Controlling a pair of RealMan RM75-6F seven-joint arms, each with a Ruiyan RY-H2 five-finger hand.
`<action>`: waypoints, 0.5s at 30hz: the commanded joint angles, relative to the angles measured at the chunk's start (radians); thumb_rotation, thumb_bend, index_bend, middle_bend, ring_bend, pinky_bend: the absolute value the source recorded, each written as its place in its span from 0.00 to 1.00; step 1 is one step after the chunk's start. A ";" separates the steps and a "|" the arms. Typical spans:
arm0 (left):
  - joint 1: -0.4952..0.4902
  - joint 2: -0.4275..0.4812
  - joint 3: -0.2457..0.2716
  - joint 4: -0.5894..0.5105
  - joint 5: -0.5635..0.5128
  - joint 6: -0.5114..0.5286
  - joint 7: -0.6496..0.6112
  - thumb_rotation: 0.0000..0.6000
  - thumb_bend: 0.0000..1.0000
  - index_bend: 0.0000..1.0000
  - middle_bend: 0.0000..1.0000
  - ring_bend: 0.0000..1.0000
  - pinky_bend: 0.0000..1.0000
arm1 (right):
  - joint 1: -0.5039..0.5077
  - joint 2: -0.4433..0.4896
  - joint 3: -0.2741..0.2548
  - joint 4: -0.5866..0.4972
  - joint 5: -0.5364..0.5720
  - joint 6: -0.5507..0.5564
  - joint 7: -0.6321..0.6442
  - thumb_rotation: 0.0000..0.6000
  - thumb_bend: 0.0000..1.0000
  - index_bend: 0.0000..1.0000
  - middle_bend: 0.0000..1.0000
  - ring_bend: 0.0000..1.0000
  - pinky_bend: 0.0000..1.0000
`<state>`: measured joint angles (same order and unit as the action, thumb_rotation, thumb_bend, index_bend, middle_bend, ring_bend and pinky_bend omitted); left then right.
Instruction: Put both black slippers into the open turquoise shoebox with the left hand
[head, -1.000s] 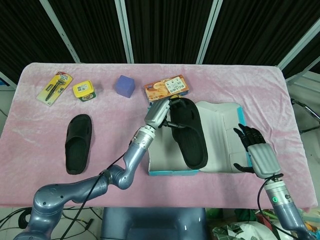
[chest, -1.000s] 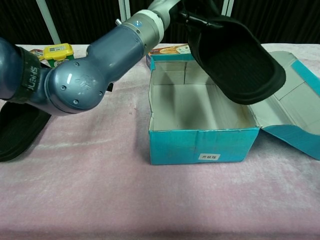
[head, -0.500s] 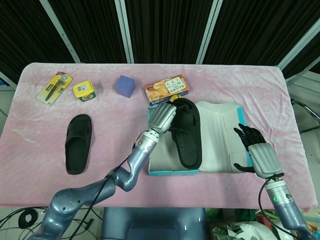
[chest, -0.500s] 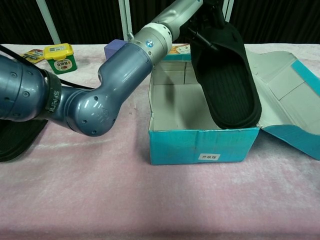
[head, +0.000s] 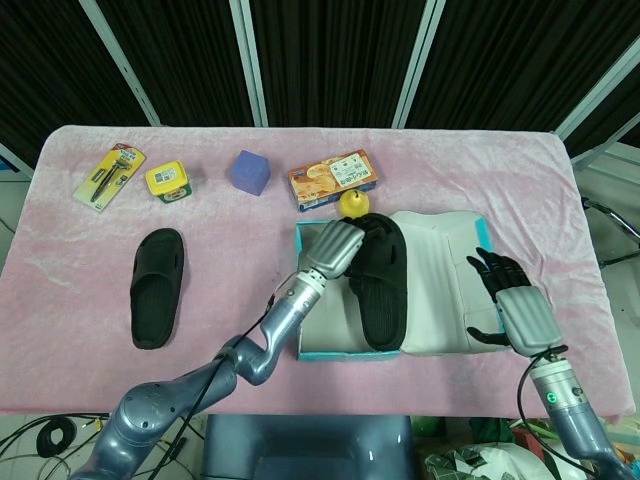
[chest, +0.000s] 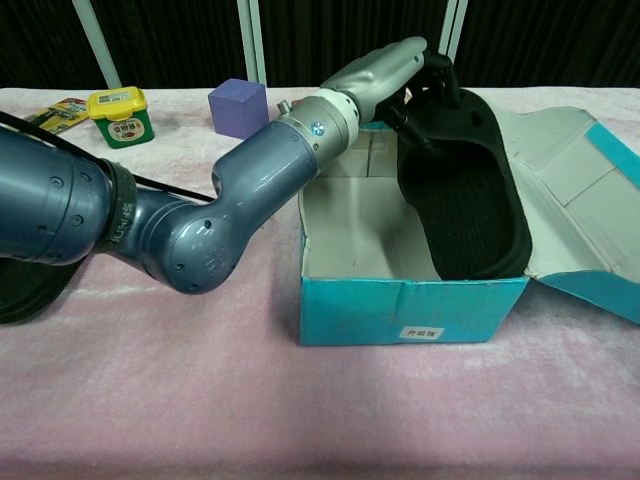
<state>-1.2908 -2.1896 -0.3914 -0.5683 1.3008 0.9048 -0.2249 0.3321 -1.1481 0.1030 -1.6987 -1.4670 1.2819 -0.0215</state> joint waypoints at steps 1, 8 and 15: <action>-0.012 0.020 0.000 -0.014 -0.033 -0.075 0.078 1.00 0.00 0.26 0.30 0.25 0.30 | 0.000 0.001 0.001 -0.002 0.001 -0.001 -0.001 1.00 0.03 0.00 0.00 0.00 0.07; -0.004 0.072 0.001 -0.092 -0.092 -0.174 0.219 1.00 0.00 0.09 0.16 0.14 0.17 | -0.001 0.003 0.000 -0.006 0.003 -0.003 -0.002 1.00 0.03 0.00 0.00 0.00 0.07; 0.006 0.118 0.015 -0.162 -0.137 -0.228 0.344 0.99 0.00 0.01 0.07 0.09 0.12 | -0.001 0.003 0.000 -0.007 0.003 -0.004 -0.002 1.00 0.03 0.00 0.00 0.00 0.07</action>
<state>-1.2885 -2.0876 -0.3819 -0.7106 1.1791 0.6929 0.0943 0.3313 -1.1448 0.1030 -1.7056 -1.4640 1.2782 -0.0233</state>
